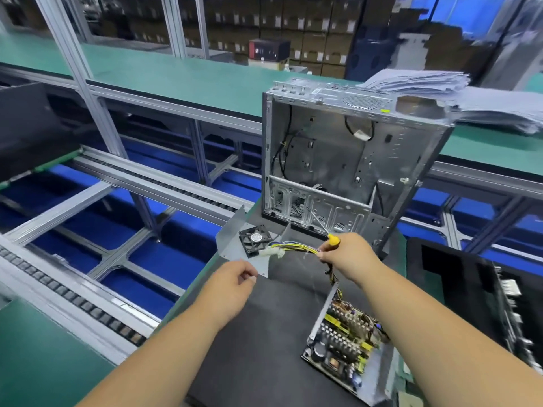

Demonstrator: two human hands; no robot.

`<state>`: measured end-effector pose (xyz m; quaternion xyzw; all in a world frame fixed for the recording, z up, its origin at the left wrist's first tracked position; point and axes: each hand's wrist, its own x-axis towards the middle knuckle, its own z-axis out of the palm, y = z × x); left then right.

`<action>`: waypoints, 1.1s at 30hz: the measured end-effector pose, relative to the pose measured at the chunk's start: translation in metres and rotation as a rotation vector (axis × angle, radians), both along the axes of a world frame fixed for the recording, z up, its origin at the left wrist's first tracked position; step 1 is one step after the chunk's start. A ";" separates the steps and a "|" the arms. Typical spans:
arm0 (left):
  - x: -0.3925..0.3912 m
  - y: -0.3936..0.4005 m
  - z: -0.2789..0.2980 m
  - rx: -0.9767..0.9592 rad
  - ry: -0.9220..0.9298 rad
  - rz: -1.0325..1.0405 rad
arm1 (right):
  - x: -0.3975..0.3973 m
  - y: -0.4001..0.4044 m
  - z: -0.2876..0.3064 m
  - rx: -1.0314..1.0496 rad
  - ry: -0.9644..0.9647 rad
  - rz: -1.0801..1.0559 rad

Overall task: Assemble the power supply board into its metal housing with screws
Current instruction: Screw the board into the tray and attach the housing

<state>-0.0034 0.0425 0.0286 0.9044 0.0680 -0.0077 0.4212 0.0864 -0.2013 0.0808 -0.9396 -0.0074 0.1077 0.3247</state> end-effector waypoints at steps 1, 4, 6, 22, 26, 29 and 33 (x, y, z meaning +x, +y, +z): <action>-0.001 -0.012 -0.002 0.026 0.028 -0.054 | 0.000 -0.007 0.000 -0.007 -0.001 -0.014; -0.003 -0.050 -0.011 0.014 0.136 -0.224 | -0.002 -0.030 -0.003 -0.044 0.011 -0.052; -0.002 -0.074 -0.016 0.005 0.174 -0.311 | -0.004 -0.047 -0.004 -0.048 0.012 -0.093; 0.024 -0.150 -0.023 0.256 -0.072 -0.323 | -0.027 -0.124 -0.014 0.215 -0.030 -0.288; 0.021 -0.153 -0.020 0.248 -0.075 -0.313 | -0.025 -0.126 -0.015 0.236 -0.039 -0.281; 0.020 -0.156 -0.015 0.256 -0.050 -0.366 | -0.022 -0.126 -0.017 0.221 -0.036 -0.239; 0.014 -0.161 -0.013 0.221 0.001 -0.368 | -0.023 -0.127 -0.024 0.227 -0.034 -0.173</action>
